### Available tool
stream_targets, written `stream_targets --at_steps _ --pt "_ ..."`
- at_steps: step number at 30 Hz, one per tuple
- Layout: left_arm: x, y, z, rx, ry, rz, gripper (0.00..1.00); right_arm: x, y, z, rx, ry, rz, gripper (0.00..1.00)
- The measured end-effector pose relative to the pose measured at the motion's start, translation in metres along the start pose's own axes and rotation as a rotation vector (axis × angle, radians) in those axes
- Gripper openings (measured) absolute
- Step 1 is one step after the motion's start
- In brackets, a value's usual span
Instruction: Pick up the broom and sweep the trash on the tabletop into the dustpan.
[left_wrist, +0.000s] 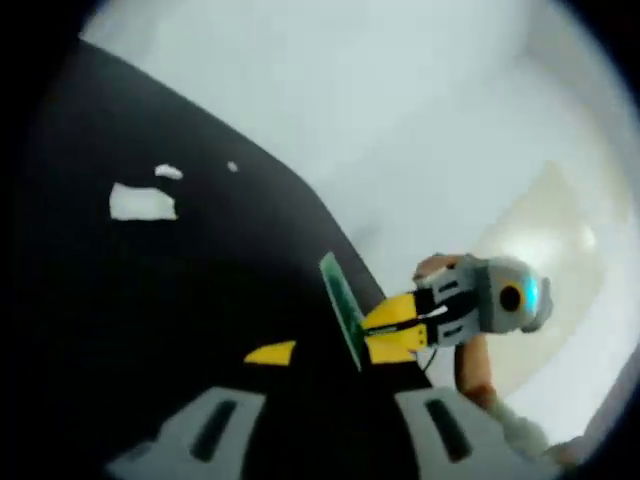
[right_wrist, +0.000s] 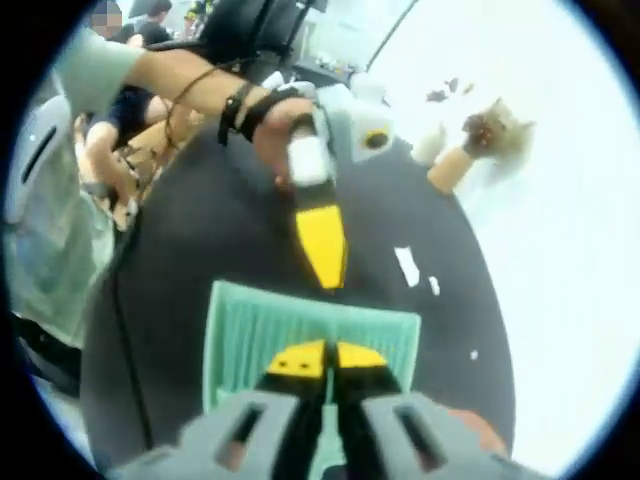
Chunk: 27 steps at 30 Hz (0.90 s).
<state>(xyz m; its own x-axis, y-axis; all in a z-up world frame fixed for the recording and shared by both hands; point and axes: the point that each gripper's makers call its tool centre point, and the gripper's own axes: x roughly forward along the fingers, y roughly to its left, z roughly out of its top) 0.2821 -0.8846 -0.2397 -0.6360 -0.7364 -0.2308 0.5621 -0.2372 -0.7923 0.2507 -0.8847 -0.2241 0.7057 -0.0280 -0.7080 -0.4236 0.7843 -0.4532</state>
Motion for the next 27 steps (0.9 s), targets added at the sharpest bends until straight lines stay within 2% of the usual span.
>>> stream_targets --at_steps 11,15,22,27 --pt "0.014 -0.007 0.006 0.013 0.041 -0.004 0.2 0.0 -0.001 -0.005 0.003 -0.023 -0.014 0.01" --pt "0.017 -0.008 0.001 0.016 0.051 0.004 0.14 -0.001 0.0 -0.005 0.001 -0.029 -0.018 0.01" --pt "0.027 -0.01 -0.008 0.009 0.073 -0.016 0.12 -0.002 0.001 -0.008 -0.008 -0.032 -0.029 0.01" --pt "0.03 -0.011 -0.007 -0.009 0.064 -0.038 0.04 -0.002 0.001 -0.011 0.003 -0.052 -0.03 0.01"
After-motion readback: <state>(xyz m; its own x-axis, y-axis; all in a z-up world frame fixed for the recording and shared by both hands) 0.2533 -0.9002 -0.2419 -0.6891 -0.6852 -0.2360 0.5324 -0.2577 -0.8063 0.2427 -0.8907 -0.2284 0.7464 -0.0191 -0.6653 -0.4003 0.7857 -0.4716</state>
